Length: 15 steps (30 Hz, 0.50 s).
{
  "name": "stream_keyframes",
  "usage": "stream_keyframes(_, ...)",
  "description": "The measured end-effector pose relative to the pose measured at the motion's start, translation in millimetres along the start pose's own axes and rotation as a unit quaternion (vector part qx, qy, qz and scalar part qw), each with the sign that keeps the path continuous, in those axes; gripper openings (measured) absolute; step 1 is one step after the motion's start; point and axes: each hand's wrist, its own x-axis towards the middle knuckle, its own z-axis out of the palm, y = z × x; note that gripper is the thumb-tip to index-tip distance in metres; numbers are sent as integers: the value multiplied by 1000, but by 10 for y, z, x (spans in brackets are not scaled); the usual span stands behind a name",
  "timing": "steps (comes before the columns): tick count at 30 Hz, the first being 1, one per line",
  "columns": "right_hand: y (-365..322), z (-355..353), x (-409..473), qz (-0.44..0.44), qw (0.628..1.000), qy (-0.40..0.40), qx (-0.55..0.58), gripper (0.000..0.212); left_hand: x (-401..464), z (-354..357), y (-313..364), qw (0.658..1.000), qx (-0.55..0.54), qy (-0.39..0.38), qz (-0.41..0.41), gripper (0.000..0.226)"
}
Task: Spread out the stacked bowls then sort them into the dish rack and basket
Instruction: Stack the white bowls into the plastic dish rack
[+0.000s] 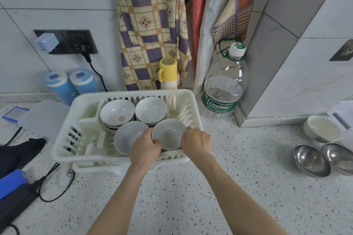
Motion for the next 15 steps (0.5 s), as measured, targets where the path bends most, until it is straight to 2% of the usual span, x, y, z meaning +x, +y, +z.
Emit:
stream_keyframes(6,-25,27,-30,6,1000,9,-10,23,-13,-11,11,999,41,9,16,41)
stream_keyframes(15,-5,26,-112,-9,998,48,34,36,-181,-56,-9,999,21,46,12,37)
